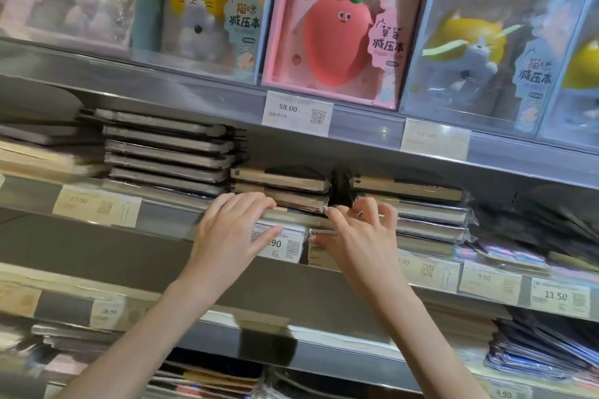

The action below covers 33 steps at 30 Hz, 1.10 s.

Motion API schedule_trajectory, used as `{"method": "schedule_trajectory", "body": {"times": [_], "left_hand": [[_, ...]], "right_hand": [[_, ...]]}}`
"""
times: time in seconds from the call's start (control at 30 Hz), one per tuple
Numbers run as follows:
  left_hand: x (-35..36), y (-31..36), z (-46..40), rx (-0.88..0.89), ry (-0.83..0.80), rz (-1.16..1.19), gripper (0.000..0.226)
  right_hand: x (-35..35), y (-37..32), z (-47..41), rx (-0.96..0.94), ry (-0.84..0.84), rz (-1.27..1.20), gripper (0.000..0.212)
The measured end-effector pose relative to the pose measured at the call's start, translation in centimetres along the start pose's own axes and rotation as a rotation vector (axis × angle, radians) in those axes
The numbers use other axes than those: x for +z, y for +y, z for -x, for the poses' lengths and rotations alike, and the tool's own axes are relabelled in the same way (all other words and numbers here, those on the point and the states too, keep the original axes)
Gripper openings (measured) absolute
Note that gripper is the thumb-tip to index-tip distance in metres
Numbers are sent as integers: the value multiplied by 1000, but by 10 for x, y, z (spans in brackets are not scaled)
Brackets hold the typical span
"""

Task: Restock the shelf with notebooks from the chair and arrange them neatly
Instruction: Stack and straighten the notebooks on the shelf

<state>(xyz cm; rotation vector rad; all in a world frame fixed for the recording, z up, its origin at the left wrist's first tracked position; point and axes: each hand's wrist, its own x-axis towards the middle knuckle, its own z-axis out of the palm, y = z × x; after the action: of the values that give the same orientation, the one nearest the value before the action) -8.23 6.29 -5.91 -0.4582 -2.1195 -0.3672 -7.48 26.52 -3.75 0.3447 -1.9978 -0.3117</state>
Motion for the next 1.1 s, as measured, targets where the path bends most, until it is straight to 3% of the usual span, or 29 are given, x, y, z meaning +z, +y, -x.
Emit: {"method": "schedule_trajectory", "body": {"times": [0.47,0.87,0.97,1.1], "left_hand": [[2,-7,-7,4,7,-6,42],[-5,-8,1,37,28,102,22],[-6,-11,1,39,38,147,24],[-14,-19,2,-2,137,208,31]], "right_hand": [[5,-4,-1,2,-60,-92,40],[6,-1,4,-38,71,-140,31],[3,2,7,-24,186,-181,19],[-7,2,10,-40,268,-167,24]]}}
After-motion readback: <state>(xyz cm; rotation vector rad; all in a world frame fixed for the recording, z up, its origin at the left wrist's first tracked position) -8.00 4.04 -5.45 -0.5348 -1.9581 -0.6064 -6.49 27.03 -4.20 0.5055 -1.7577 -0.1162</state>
